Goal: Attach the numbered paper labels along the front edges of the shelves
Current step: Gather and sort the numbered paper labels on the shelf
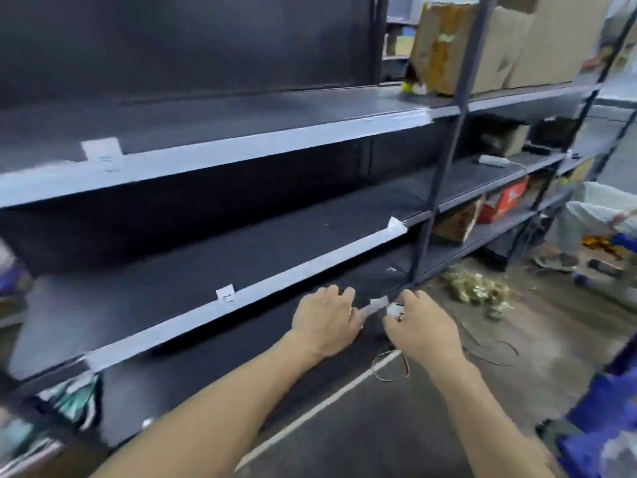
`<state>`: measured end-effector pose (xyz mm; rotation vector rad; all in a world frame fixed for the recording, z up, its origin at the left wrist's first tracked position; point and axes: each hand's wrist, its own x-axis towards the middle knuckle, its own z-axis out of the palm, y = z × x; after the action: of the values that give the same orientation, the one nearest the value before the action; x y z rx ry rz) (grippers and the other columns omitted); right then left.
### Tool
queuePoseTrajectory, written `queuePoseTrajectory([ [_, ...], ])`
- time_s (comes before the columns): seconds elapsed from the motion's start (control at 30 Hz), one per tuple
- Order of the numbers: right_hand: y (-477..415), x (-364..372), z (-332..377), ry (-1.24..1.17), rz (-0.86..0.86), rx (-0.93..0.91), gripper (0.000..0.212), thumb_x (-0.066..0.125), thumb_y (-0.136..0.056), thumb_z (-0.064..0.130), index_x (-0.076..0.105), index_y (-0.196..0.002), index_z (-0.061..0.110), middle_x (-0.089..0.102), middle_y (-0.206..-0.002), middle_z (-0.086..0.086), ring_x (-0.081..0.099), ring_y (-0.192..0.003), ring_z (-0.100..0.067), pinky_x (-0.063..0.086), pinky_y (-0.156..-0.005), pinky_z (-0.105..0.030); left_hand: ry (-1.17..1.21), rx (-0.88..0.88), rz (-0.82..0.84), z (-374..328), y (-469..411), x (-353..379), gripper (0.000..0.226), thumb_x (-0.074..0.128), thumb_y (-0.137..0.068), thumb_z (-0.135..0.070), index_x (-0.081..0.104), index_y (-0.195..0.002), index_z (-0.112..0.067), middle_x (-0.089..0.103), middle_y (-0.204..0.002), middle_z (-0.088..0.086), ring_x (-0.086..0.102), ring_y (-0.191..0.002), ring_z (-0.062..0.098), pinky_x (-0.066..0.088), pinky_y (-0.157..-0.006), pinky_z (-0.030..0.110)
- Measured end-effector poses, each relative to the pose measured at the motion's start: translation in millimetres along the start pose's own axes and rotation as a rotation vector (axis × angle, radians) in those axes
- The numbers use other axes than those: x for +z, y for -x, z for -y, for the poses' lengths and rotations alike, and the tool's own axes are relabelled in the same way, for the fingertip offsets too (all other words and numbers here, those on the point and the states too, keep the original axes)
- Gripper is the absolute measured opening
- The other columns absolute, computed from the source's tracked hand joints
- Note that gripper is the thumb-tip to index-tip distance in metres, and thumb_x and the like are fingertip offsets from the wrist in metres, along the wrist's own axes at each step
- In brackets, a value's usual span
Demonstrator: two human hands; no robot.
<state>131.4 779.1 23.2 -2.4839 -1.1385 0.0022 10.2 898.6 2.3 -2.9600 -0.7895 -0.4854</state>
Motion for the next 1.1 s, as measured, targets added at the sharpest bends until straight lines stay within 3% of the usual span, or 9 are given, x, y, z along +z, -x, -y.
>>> queuePoseTrajectory([
  [0.13, -47.3, 41.5, 68.9, -0.043, 0.142, -0.211, 0.024, 0.050, -0.084, 0.032, 0.055, -0.101, 0.016, 0.054, -0.103, -0.003, 0.058, -0.096, -0.028, 0.045, -0.075, -0.035, -0.034, -0.283, 0.037, 71.4, 15.7, -1.1, 0.031, 0.035, -0.093, -0.039, 0.051, -0.103, -0.015, 0.061, -0.100, 0.011, 0.058, -0.093, 0.032, 0.037, -0.066, 0.038],
  [0.33, -111.3, 84.5, 130.2, -0.120, 0.285, -0.437, 0.015, 0.050, -0.085, 0.030, 0.051, -0.092, 0.016, 0.050, -0.089, 0.002, 0.054, -0.076, -0.021, 0.038, -0.056, -0.029, -0.131, -0.548, 0.018, 135.6, 5.1, 1.1, 0.029, 0.034, -0.093, -0.035, 0.050, -0.105, -0.015, 0.060, -0.102, 0.010, 0.058, -0.091, 0.031, 0.036, -0.065, 0.036],
  [0.47, -167.8, 98.1, 138.8, -0.148, 0.361, -0.487, 0.007, 0.050, -0.087, 0.024, 0.049, -0.088, 0.017, 0.048, -0.089, 0.002, 0.050, -0.072, -0.020, 0.034, -0.053, -0.026, -0.140, -0.655, 0.060, 155.9, -27.8, 11.9, 0.030, 0.034, -0.093, -0.033, 0.051, -0.111, -0.015, 0.060, -0.105, 0.009, 0.058, -0.095, 0.031, 0.040, -0.066, 0.035],
  [0.57, -212.1, 113.2, 137.9, -0.155, 0.403, -0.501, 0.011, 0.047, -0.087, 0.016, 0.055, -0.092, 0.011, 0.055, -0.096, -0.004, 0.056, -0.074, -0.023, 0.041, -0.057, -0.027, -0.049, -0.735, 0.101, 170.2, -54.5, 26.0, 0.030, 0.036, -0.093, -0.034, 0.050, -0.113, -0.016, 0.058, -0.109, 0.009, 0.056, -0.102, 0.031, 0.045, -0.075, 0.037],
  [0.73, -271.3, 142.9, 143.0, -0.240, 0.584, -0.407, 0.029, 0.045, -0.089, 0.014, 0.053, -0.116, 0.017, 0.049, -0.113, -0.001, 0.052, -0.098, -0.023, 0.040, -0.076, -0.027, 0.141, -0.844, 0.128, 194.3, -81.2, 60.0, 0.027, 0.040, -0.094, -0.029, 0.051, -0.117, -0.019, 0.057, -0.115, 0.007, 0.056, -0.104, 0.032, 0.045, -0.079, 0.035],
  [0.83, -294.7, 166.9, 145.9, -0.381, 0.599, -0.356, 0.037, 0.045, -0.084, 0.007, 0.057, -0.118, 0.017, 0.056, -0.116, -0.002, 0.053, -0.108, -0.023, 0.045, -0.085, -0.030, 0.269, -0.900, 0.105, 213.7, -97.9, 78.6, 0.035, 0.045, -0.093, -0.024, 0.049, -0.127, -0.021, 0.054, -0.121, 0.005, 0.056, -0.109, 0.030, 0.046, -0.086, 0.034],
  [0.97, -315.3, 183.0, 152.3, -0.544, 0.611, -0.207, 0.036, 0.039, -0.082, -0.003, 0.061, -0.101, 0.018, 0.066, -0.095, -0.002, 0.064, -0.079, -0.016, 0.046, -0.053, -0.015, 0.482, -0.958, 0.016, 239.4, -118.7, 96.5, 0.043, 0.049, -0.094, -0.019, 0.042, -0.136, -0.023, 0.050, -0.125, 0.001, 0.052, -0.114, 0.020, 0.044, -0.091, 0.026],
  [1.1, -324.9, 206.3, 151.0, -0.605, 0.544, -0.101, 0.027, 0.047, -0.079, 0.005, 0.063, -0.095, 0.019, 0.069, -0.086, 0.007, 0.065, -0.078, -0.015, 0.039, -0.051, -0.007, 0.663, -1.060, -0.100, 249.4, -131.6, 112.2, 0.049, 0.051, -0.091, -0.012, 0.042, -0.137, -0.024, 0.059, -0.119, 0.002, 0.058, -0.103, 0.018, 0.046, -0.086, 0.025],
])
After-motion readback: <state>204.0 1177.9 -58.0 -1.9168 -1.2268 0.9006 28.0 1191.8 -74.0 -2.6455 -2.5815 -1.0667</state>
